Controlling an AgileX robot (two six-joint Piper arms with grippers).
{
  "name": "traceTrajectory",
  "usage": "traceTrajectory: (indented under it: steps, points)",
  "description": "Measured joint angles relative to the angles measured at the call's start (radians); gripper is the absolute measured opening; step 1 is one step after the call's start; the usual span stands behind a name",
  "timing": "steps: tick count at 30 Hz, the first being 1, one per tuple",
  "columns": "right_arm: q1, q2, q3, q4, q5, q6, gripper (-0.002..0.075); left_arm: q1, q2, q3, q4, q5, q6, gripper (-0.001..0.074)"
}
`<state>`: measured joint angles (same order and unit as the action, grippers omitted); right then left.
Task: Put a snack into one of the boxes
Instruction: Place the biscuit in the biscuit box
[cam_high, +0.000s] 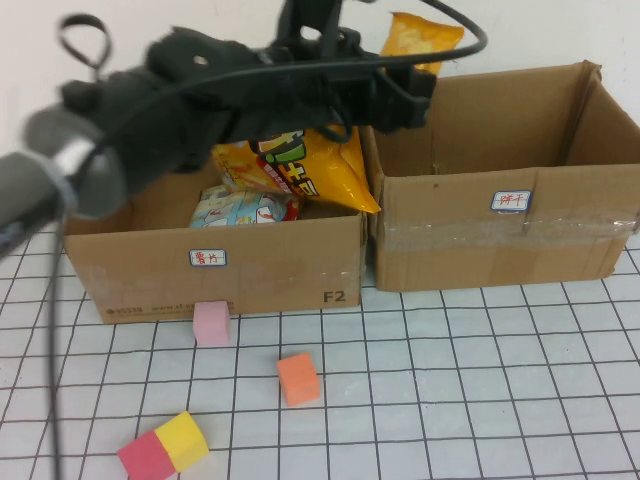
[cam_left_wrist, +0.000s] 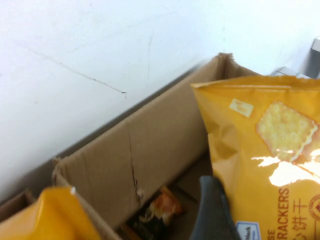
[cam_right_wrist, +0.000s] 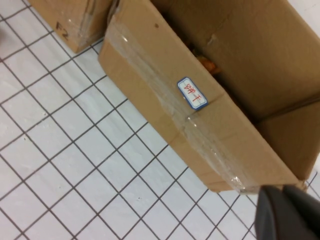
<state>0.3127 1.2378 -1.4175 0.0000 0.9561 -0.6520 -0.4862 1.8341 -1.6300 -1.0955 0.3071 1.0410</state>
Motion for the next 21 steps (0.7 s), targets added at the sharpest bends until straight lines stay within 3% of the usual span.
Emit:
traceTrajectory:
  steps: [9,15,19,21]
  points:
    - [0.000,0.000,0.000,-0.012,-0.010,0.041,-0.0001,0.000,0.176,-0.128,-0.342,-0.020,0.273,0.0400]
    - [0.000,0.000,0.000,-0.012,-0.012,0.045,-0.0001,0.000,0.234,-0.153,-0.460,-0.036,0.458,0.0409]
    - [0.000,0.000,0.000,-0.012,-0.012,0.045,-0.0001,0.000,0.248,-0.155,-0.474,-0.038,0.506,0.0609]
    - [0.000,0.000,0.000,-0.012,-0.012,0.045,-0.0001,0.000,0.248,-0.155,-0.476,-0.041,0.522,0.0658]
